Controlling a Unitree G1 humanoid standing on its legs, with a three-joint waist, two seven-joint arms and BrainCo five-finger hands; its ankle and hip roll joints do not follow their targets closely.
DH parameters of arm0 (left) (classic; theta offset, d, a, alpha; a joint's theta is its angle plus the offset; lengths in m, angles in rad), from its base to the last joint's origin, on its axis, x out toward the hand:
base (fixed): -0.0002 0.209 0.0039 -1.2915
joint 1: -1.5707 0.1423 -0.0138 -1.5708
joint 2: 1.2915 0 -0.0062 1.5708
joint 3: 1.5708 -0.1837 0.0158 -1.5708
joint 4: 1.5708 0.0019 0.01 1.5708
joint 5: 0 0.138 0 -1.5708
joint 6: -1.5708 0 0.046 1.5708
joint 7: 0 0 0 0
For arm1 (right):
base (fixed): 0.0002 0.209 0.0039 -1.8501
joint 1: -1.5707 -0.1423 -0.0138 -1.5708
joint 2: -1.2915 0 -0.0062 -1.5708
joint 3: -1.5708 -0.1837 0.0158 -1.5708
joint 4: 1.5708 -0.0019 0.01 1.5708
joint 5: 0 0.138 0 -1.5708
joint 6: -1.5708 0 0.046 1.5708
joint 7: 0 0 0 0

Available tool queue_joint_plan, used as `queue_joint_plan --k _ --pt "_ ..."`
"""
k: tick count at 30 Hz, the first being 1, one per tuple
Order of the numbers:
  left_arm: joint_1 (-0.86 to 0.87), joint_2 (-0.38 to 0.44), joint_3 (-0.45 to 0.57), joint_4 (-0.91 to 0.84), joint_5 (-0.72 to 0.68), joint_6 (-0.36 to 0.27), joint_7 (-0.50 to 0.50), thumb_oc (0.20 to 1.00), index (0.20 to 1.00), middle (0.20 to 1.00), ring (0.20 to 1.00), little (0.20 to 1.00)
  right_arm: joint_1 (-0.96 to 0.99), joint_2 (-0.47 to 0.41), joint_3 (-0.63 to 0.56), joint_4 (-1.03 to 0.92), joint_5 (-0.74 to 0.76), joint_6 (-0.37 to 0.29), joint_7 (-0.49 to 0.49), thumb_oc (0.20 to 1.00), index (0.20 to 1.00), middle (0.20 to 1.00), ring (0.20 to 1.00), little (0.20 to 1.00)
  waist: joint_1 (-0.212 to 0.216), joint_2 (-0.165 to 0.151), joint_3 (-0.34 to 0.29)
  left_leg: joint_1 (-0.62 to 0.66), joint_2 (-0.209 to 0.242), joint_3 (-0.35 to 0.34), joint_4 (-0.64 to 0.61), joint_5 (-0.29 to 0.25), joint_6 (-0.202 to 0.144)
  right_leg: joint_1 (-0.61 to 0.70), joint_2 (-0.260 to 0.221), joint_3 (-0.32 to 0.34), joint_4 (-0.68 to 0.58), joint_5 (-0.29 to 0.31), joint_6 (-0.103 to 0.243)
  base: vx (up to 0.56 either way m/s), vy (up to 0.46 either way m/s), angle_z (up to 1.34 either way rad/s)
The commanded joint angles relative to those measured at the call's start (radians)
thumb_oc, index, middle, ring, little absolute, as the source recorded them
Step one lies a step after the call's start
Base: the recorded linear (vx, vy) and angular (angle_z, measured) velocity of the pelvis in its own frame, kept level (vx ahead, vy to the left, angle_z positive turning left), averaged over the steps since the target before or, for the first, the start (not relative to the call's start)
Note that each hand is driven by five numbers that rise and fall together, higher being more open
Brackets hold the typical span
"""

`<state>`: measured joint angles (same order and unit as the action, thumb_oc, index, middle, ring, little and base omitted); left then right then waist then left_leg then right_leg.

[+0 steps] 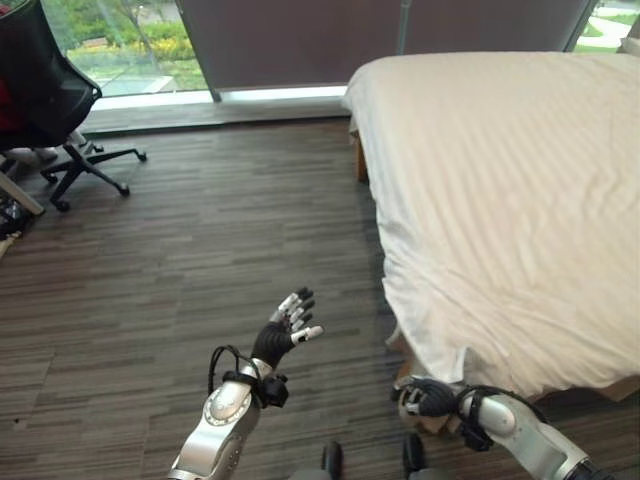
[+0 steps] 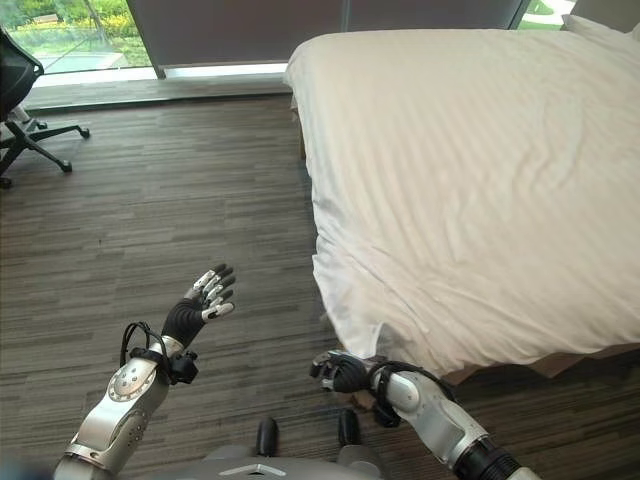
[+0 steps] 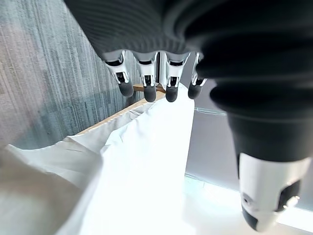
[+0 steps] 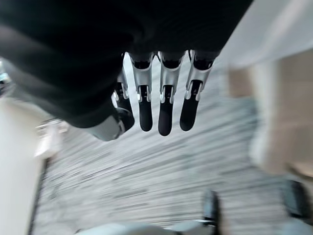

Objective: Making the bed.

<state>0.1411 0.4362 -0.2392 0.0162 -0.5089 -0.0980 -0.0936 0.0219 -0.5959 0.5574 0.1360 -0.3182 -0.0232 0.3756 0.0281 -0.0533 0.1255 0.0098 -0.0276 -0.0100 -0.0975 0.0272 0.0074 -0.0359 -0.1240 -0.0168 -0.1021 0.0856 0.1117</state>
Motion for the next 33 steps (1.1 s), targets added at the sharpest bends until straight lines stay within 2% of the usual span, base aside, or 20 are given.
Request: queue_joint_plan --k 1,6,7,8,9,11,13,14,16,17,19,20,21,22,23,24,25,30,31,33 --pt "-0.074 0.016 -0.026 0.013 -0.009 -0.025 -0.038 1.000 1.000 1.000 1.000 1.000 -0.016 -0.076 -0.031 -0.054 -0.023 0.000 0.025 1.000 1.000 1.000 1.000 1.000 -0.009 -0.007 0.010 -0.009 -0.008 -0.022 0.010 -0.012 -0.018 0.043 -0.043 -0.023 0.032 0.008 0.066 0.00 0.000 0.00" --pt "-0.088 0.026 -0.038 0.006 -0.009 -0.021 -0.062 1.000 1.000 1.000 1.000 1.000 0.052 -0.169 -0.097 -0.099 0.068 0.004 0.077 1.000 1.000 1.000 1.000 1.000 -0.019 -0.019 0.007 -0.005 -0.007 -0.015 0.010 -0.015 -0.017 0.044 -0.043 -0.016 0.032 0.009 0.066 0.00 0.000 0.00" --pt "-0.099 0.052 -0.051 -0.003 -0.016 -0.025 -0.098 1.000 1.000 1.000 1.000 1.000 0.137 -0.363 -0.149 -0.170 0.223 -0.022 0.179 1.000 1.000 1.000 1.000 1.000 -0.028 -0.039 0.000 -0.002 -0.004 -0.009 0.010 -0.015 -0.021 0.044 -0.041 -0.012 0.033 0.009 0.068 0.00 0.004 -0.04" --pt "-0.099 0.049 -0.053 -0.003 -0.016 -0.025 -0.099 1.000 1.000 1.000 1.000 1.000 0.146 -0.370 -0.157 -0.178 0.226 -0.020 0.182 1.000 1.000 1.000 1.000 1.000 -0.027 -0.035 -0.001 -0.002 -0.004 -0.009 0.010 -0.016 -0.021 0.044 -0.041 -0.013 0.033 0.009 0.068 -0.01 -0.004 -0.03" --pt "-0.101 0.073 -0.059 -0.005 -0.019 -0.030 -0.133 1.000 1.000 1.000 1.000 1.000 0.229 -0.529 -0.214 -0.258 0.314 -0.006 0.280 1.000 1.000 1.000 1.000 1.000 -0.036 -0.052 -0.008 -0.006 -0.002 -0.006 0.010 -0.008 -0.025 0.038 -0.042 -0.012 0.035 0.016 0.069 0.02 -0.009 -0.04" --pt "-0.095 0.095 -0.058 -0.011 -0.019 -0.033 -0.148 1.000 1.000 1.000 1.000 1.000 0.334 -0.691 -0.332 -0.355 0.411 0.023 0.351 1.000 1.000 1.000 1.000 1.000 -0.045 -0.062 -0.015 0.003 -0.001 -0.001 0.010 -0.018 -0.029 0.045 -0.041 -0.009 0.033 0.010 0.072 0.01 0.001 -0.02" --pt "-0.085 0.114 -0.037 -0.017 -0.028 -0.041 -0.148 1.000 1.000 1.000 1.000 1.000 0.452 -0.798 -0.530 -0.437 0.578 0.043 0.344 1.000 1.000 1.000 1.000 1.000 -0.065 -0.077 -0.020 0.001 0.002 0.011 0.010 -0.009 -0.034 0.034 -0.040 -0.001 0.037 0.020 0.073 -0.01 0.002 -0.14" --pt "-0.075 0.119 -0.029 -0.026 -0.034 -0.044 -0.145 1.000 1.000 1.000 1.000 1.000 0.564 -0.826 -0.713 -0.483 0.660 0.044 0.305 1.000 1.000 1.000 1.000 1.000 -0.074 -0.082 -0.022 0.007 0.004 0.017 0.010 -0.015 -0.036 0.039 -0.039 0.003 0.035 0.016 0.075 0.04 0.007 -0.21" --pt "-0.052 0.101 -0.011 -0.050 -0.052 -0.056 -0.131 1.000 1.000 1.000 1.000 1.000 0.688 -0.768 -1.015 -0.519 0.826 -0.008 0.183 1.000 1.000 1.000 1.000 1.000 -0.092 -0.080 -0.027 0.011 0.007 0.039 0.010 -0.016 -0.037 0.031 -0.036 0.023 0.034 0.025 0.080 0.03 0.022 -0.21" --pt "-0.041 0.085 -0.008 -0.061 -0.071 -0.060 -0.120 1.000 1.000 1.000 1.000 1.000 0.631 -0.658 -1.091 -0.489 0.891 -0.030 0.090 1.000 1.000 1.000 1.000 1.000 -0.104 -0.072 -0.032 0.013 0.009 0.052 0.010 -0.019 -0.035 0.026 -0.033 0.034 0.032 0.029 0.082 0.03 0.028 -0.38" --pt "-0.033 0.070 -0.012 -0.071 -0.086 -0.071 -0.091 1.000 1.000 1.000 1.000 1.000 0.413 -0.449 -0.989 -0.377 0.930 -0.113 -0.070 1.000 1.000 1.000 1.000 1.000 -0.113 -0.055 -0.036 0.018 0.010 0.066 0.010 -0.028 -0.029 0.023 -0.031 0.046 0.029 0.030 0.082 0.03 0.022 -0.34" --pt "-0.043 0.059 -0.019 -0.070 -0.094 -0.073 -0.067 1.000 1.000 1.000 1.000 1.000 0.278 -0.279 -0.886 -0.329 0.967 -0.163 -0.141 1.000 1.000 1.000 1.000 1.000 -0.110 -0.044 -0.034 0.017 0.009 0.070 0.010 -0.031 -0.024 0.018 -0.030 0.053 0.029 0.032 0.080 0.00 0.014 -0.20" --pt "-0.042 0.061 -0.016 -0.070 -0.095 -0.073 -0.067 1.000 1.000 1.000 1.000 1.000 0.271 -0.278 -0.880 -0.326 0.965 -0.164 -0.141 1.000 1.000 1.000 1.000 1.000 -0.113 -0.047 -0.034 0.015 0.008 0.071 0.010 -0.029 -0.024 0.015 -0.031 0.053 0.029 0.034 0.080 -0.02 0.009 -0.33" --pt "-0.056 0.050 -0.024 -0.071 -0.114 -0.067 -0.048 1.000 1.000 1.000 1.000 1.000 0.171 -0.099 -0.795 -0.312 1.006 -0.181 -0.206 1.000 1.000 1.000 1.000 1.000 -0.110 -0.035 -0.029 0.012 0.008 0.073 0.010 -0.031 -0.018 0.009 -0.031 0.058 0.028 0.033 0.081 -0.04 -0.018 -0.47" --pt "-0.066 0.044 -0.027 -0.059 -0.115 -0.057 -0.046 1.000 1.000 1.000 1.000 1.000 0.162 -0.007 -0.683 -0.291 1.034 -0.141 -0.191 1.000 1.000 1.000 1.000 1.000 -0.099 -0.027 -0.024 0.005 0.007 0.072 0.010 -0.029 -0.017 0.001 -0.031 0.056 0.025 0.034 0.079 -0.05 -0.030 -0.34" --pt "-0.075 0.041 -0.042 -0.046 -0.101 -0.050 -0.045 1.000 1.000 1.000 1.000 1.000 0.155 0.050 -0.610 -0.235 1.055 -0.134 -0.189 0.539 0.539 0.539 0.539 0.539 -0.091 -0.023 -0.017 0.001 0.006 0.070 0.010 -0.025 -0.018 -0.003 -0.032 0.054 0.023 0.035 0.078 -0.07 -0.043 -0.17" --pt "-0.081 0.043 -0.046 -0.041 -0.091 -0.044 -0.045 1.000 1.000 1.000 1.000 1.000 0.140 0.089 -0.554 -0.201 1.044 -0.107 -0.212 0.200 0.200 0.200 0.200 0.200 -0.085 -0.017 -0.006 -0.004 0.005 0.070 0.010 -0.022 -0.020 -0.005 -0.033 0.053 0.020 0.037 0.079 -0.07 -0.041 0.03" --pt "-0.060 0.036 -0.037 -0.036 -0.089 -0.041 -0.056 1.000 1.000 1.000 1.000 1.000 0.118 0.174 -0.456 -0.094 1.108 -0.084 -0.186 0.200 0.200 0.200 0.200 0.200 -0.063 0.016 0.015 -0.020 0.002 0.058 0.010 -0.012 -0.022 -0.015 -0.037 0.048 0.015 0.037 0.075 -0.02 -0.023 0.13" --pt "-0.057 0.022 -0.043 -0.030 -0.087 -0.043 -0.053 1.000 1.000 1.000 1.000 1.000 0.091 0.235 -0.442 -0.036 1.171 -0.095 -0.200 0.200 0.200 0.200 0.200 0.200 -0.058 0.032 0.024 -0.028 0.000 0.053 0.010 -0.009 -0.023 -0.020 -0.038 0.042 0.015 0.035 0.074 -0.02 -0.008 0.06" --pt "-0.069 0.007 -0.061 -0.023 -0.087 -0.044 -0.045 1.000 1.000 1.000 1.000 1.000 0.050 0.281 -0.430 0.019 1.223 -0.110 -0.223 0.200 0.200 0.200 0.200 0.200 -0.056 0.051 0.036 -0.037 -0.003 0.049 0.010 -0.004 -0.023 -0.028 -0.040 0.042 0.015 0.036 0.073 -0.04 0.005 0.04"
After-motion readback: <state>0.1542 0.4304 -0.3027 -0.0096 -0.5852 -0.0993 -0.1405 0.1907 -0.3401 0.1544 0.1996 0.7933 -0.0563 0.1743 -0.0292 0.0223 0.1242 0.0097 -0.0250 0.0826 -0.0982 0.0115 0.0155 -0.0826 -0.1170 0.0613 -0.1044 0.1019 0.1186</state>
